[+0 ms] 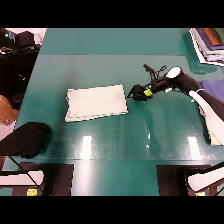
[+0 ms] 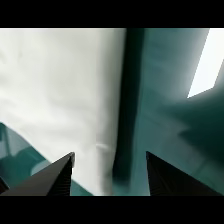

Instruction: Fold the shirts.

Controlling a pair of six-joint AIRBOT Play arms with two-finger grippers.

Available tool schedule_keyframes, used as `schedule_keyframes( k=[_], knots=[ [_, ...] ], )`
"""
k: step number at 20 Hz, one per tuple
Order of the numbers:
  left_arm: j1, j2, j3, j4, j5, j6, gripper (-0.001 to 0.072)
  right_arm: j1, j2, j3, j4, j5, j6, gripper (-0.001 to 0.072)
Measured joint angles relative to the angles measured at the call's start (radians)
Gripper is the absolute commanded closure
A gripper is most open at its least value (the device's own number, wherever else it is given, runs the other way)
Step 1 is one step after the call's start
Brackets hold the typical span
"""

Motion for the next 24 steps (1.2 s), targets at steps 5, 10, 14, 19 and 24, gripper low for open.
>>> schedule_keyframes(
  k=[5, 10, 14, 19, 24],
  knots=[
    [0.0, -0.001, -0.002, -0.018, 0.002, 0.0, 0.0683, 0.055, -0.136, 0.047, 0.174, 0.003, -0.041, 0.021],
    [-0.013, -0.001, -0.009, -0.026, -0.002, 0.0, 0.0684, 0.154, -0.253, 0.219, 0.214, -0.01, -0.066, 0.069],
    [-0.077, -0.001, -0.011, -0.029, 0.002, 0.013, 0.0684, 0.156, -0.254, 0.339, 0.182, -0.008, -0.082, 0.0691],
    [-0.188, -0.001, -0.011, -0.03, 0.008, 0.023, 0.0684, -0.021, -0.12, 0.4, 0.043, -0.007, -0.025, 0.0691],
    [-0.277, -0.001, -0.011, -0.031, 0.02, 0.026, 0.0684, -0.333, 0.052, 0.411, -0.172, 0.03, 0.079, 0.0691]
  ],
)
